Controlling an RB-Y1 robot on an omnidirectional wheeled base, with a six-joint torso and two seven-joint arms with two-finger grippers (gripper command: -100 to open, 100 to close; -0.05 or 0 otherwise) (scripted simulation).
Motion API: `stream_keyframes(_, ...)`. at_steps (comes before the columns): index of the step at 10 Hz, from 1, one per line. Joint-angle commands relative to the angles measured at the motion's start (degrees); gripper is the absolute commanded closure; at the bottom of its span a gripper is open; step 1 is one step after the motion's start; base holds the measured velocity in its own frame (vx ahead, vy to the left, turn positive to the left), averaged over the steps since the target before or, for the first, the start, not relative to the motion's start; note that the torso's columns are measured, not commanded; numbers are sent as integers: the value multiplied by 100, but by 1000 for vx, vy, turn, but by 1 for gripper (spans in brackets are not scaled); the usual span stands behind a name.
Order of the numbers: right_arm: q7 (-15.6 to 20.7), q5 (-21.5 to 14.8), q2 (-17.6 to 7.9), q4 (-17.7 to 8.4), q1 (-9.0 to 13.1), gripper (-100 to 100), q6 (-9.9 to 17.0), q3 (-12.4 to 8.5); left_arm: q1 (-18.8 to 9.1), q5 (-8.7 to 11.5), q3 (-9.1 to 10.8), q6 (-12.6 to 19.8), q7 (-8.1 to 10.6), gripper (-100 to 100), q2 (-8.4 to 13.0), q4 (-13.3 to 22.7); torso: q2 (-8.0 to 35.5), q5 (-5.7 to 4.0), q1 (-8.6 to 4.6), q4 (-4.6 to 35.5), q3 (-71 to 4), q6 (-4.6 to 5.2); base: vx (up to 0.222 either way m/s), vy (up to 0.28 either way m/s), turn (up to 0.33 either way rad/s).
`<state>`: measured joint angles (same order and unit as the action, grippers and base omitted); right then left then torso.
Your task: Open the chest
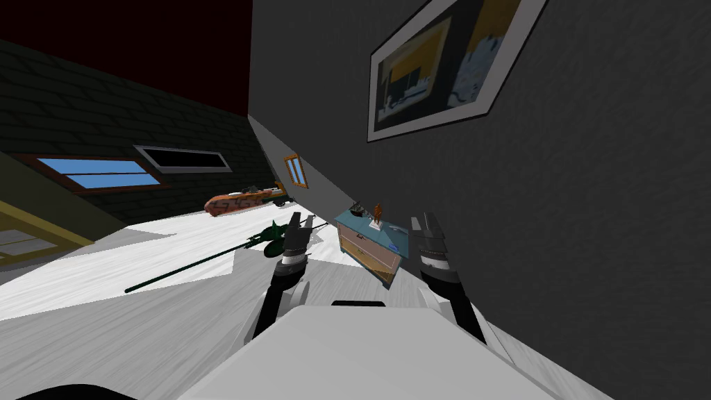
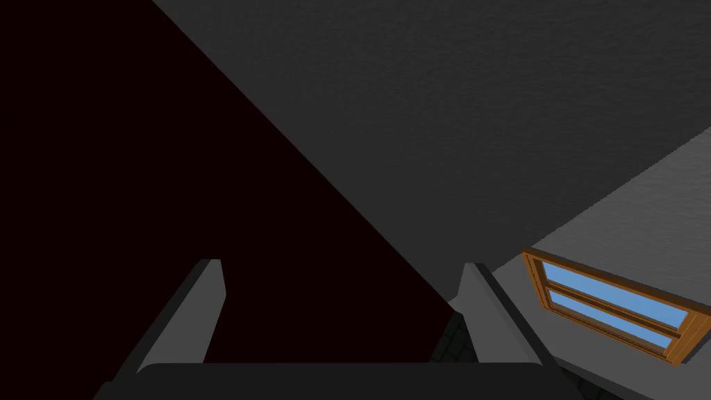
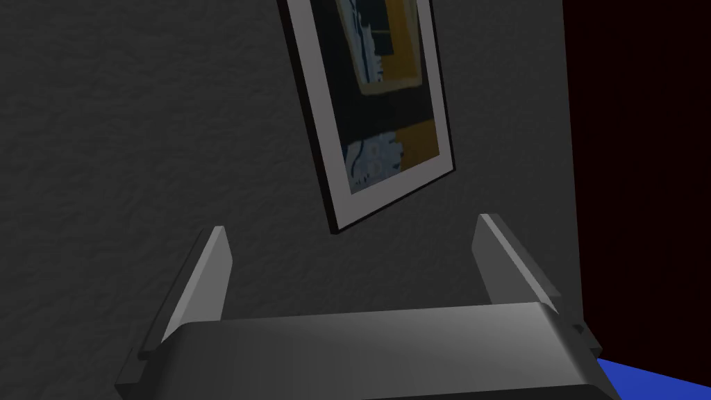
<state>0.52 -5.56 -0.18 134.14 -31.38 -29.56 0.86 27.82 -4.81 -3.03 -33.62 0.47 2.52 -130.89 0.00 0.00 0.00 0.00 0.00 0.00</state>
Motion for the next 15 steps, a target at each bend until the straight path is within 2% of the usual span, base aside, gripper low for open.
stream_keyframes(1,0,0,0,0,0,0,0,0,0,0,0,0,0,0,0,0,232,0,0,235,-467,0,0,0,0)
stream_keyframes(9,0,0,0,2,0,0,-1,0,0,0,0,-1,0,0,0,-2,3539,0,0,3537,-7073,0,0,0,0)
stream_keyframes(10,-12,-91,-174,-94,14,-100,123,25,0,0,0,-1,0,0,0,-2,3962,0,0,3960,-7919,0,9,18,37)
stream_keyframes(12,-41,-301,-406,-316,46,-100,409,82,0,0,-1,0,0,0,0,1,4207,3,10,4205,-8426,-1,-3,46,57)
stream_keyframes(13,-61,-446,-505,-468,66,-100,544,121,0,0,-1,0,0,0,-1,1,4224,3,10,4222,-8450,0,2,72,80)
stream_keyframes(14,-61,-446,-505,-468,66,-100,605,121,0,0,-1,0,0,0,-1,1,4226,3,11,4226,-8456,-1,3,57,23)
stream_keyframes(15,-84,-615,-588,-645,89,-100,780,167,1,0,-1,0,0,0,-1,1,4227,1,-1,4228,-8458,1,-2,58,45)
